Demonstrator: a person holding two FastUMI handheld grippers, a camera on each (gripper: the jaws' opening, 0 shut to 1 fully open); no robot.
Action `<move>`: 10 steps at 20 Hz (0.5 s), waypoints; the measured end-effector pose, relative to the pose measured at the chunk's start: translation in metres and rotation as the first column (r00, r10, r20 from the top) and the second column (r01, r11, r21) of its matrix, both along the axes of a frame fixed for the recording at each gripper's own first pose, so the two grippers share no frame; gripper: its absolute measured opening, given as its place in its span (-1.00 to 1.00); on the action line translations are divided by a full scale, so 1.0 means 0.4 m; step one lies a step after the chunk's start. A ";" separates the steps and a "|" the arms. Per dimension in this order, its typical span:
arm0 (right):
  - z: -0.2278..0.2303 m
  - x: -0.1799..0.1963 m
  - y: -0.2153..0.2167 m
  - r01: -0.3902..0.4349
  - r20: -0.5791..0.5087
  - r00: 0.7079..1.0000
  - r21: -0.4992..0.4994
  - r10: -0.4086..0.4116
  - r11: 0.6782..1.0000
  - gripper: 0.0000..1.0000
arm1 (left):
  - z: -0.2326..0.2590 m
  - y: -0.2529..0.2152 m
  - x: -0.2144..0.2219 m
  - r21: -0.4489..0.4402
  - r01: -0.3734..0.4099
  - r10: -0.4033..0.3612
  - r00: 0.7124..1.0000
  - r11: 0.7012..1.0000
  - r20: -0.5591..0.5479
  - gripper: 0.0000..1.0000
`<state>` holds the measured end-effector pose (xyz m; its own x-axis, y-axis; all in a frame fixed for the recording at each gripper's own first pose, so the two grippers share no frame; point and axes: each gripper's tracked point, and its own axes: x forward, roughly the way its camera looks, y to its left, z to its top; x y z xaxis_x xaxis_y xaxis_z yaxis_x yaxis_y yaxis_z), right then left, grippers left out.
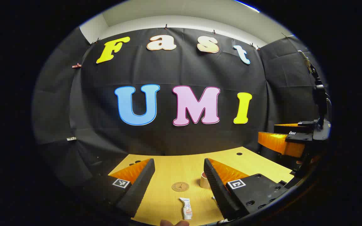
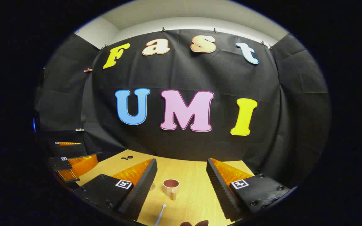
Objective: Put the toothbrush and toothpaste on the desktop into the cup, then pick up the cup and place it on the coaster on the desktop.
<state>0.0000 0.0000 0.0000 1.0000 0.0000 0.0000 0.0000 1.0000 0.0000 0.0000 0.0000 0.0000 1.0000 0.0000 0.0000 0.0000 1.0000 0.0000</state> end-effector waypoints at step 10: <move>-0.038 0.006 -0.018 0.015 -0.042 0.999 0.002 -0.015 1.000 0.94 | -0.062 -0.012 0.029 -0.001 0.010 -0.010 0.998 1.000 -0.066 0.94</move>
<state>0.0024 -0.0072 -0.0154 0.9990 -0.0151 -0.0424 0.0152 0.9999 0.0023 0.0118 -0.0049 -0.0247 0.9978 -0.0101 -0.0655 0.0100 0.9999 -0.0015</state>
